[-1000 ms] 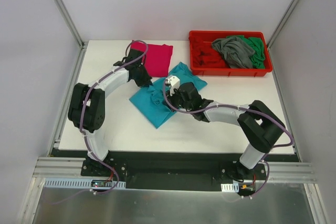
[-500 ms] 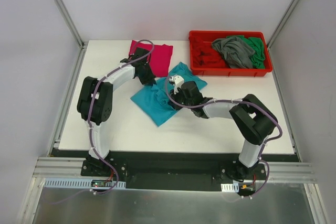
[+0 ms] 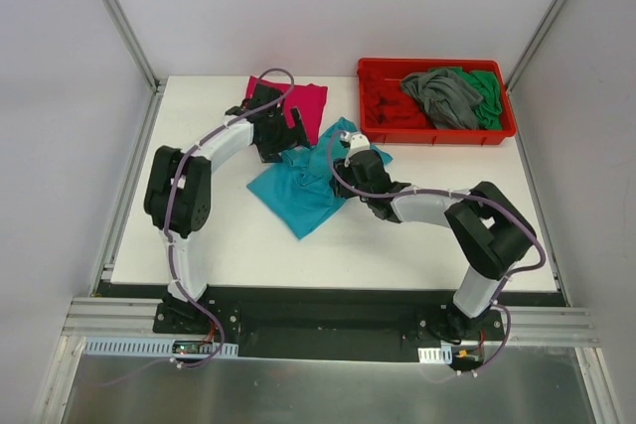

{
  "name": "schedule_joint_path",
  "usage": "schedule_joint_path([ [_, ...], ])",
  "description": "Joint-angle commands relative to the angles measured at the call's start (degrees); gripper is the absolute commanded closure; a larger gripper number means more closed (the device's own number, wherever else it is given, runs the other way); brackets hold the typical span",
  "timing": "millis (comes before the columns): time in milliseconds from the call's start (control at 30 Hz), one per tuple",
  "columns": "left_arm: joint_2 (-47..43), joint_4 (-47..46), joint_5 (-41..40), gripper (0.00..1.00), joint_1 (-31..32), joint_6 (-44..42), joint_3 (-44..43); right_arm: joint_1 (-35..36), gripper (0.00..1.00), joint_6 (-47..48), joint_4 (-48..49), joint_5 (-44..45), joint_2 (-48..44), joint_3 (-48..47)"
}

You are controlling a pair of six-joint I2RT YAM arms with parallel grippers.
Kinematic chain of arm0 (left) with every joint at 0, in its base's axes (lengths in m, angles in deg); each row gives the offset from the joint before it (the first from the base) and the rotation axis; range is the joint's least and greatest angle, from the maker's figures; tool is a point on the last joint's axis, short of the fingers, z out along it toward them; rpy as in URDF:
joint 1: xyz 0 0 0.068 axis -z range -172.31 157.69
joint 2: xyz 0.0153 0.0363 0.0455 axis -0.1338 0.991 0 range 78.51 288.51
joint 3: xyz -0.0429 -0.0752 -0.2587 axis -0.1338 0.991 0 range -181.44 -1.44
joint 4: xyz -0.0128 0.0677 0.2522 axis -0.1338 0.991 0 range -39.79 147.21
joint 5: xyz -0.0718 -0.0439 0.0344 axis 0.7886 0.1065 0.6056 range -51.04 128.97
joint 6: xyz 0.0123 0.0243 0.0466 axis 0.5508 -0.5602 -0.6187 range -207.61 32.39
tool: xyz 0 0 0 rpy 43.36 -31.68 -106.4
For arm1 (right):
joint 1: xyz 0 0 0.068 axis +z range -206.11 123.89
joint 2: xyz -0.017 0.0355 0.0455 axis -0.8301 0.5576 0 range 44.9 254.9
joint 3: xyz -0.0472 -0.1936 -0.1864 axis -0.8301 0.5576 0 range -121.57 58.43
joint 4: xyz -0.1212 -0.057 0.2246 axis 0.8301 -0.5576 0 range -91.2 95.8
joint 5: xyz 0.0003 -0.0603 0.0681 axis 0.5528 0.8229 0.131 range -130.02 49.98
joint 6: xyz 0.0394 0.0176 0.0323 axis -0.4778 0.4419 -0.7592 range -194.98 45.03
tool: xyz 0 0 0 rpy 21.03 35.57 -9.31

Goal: Fold and stack the t-shirts

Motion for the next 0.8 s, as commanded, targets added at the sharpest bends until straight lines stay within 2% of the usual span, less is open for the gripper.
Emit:
schedule_joint_path([
  [0,-10.90,-0.34,0.04,0.01,0.14,-3.28,1.25,-0.78,0.60,-5.30,-4.37,9.60,-5.06,0.59],
  [133,-17.93,-0.25,-2.60,0.01,0.14,-4.16,6.79,-0.78,0.49,-5.39,-8.34,10.41,-7.78,0.14],
  [167,-19.78,-0.34,-2.96,0.01,0.14,-4.33,8.28,-0.78,0.41,-4.25,-8.16,8.05,-8.57,0.49],
  [200,-21.45,-0.34,-3.65,0.01,0.14,-4.25,10.30,-0.61,0.28,-1.98,-7.03,4.55,-9.45,1.02],
  [233,-23.47,-0.34,-4.53,0.01,0.05,-4.33,12.14,-0.26,0.09,0.39,-6.67,2.07,-10.33,1.11],
  [267,-25.32,-0.34,-5.76,0.01,-0.04,-4.25,14.77,0.09,0.04,4.24,-6.23,-1.26,-11.29,1.11],
  [333,-30.76,-0.42,-8.13,0.01,-0.65,-3.20,20.31,1.67,0.04,11.89,-7.98,-2.61,-11.83,-0.29],
  [367,-32.00,-0.42,-9.71,0.01,-1.17,-2.41,23.03,2.37,0.04,16.19,-10.68,-6.26,-11.66,-1.69],
  [400,-34.28,-0.77,-10.60,0.01,-1.96,-1.36,25.32,3.43,0.04,19.63,-14.19,-5.69,-10.87,-4.05],
  [500,-36.93,-5.76,-5.71,0.01,-4.34,0.67,32.35,5.98,0.04,27.29,-23.70,-3.50,-6.66,-11.79],
  [533,-37.11,-8.83,-1.85,0.08,-5.30,0.59,34.73,6.68,0.04,29.05,-24.85,-1.57,-4.99,-13.90],
  [600,-36.76,-16.12,5.09,0.30,-7.50,0.68,38.95,7.13,0.04,29.68,-24.86,-1.99,-2.26,-16.63],
  [633,-36.24,-20.51,8.69,0.46,-8.64,0.68,40.45,7.13,0.04,29.51,-26.25,-2.52,-0.94,-17.86],
  [700,-33.70,-27.12,15.28,0.63,-10.40,1.99,42.57,7.21,0.04,29.68,-26.88,-4.70,2.04,-20.93],
  [733,-31.07,-31.15,19.06,0.77,-10.93,2.60,42.75,7.30,0.04,29.77,-27.58,-5.33,4.41,-22.69],
  [767,-29.48,-32.58,21.71,0.85,-11.02,3.31,42.49,7.39,0.04,29.86,-28.11,-5.51,5.39,-24.54],
])
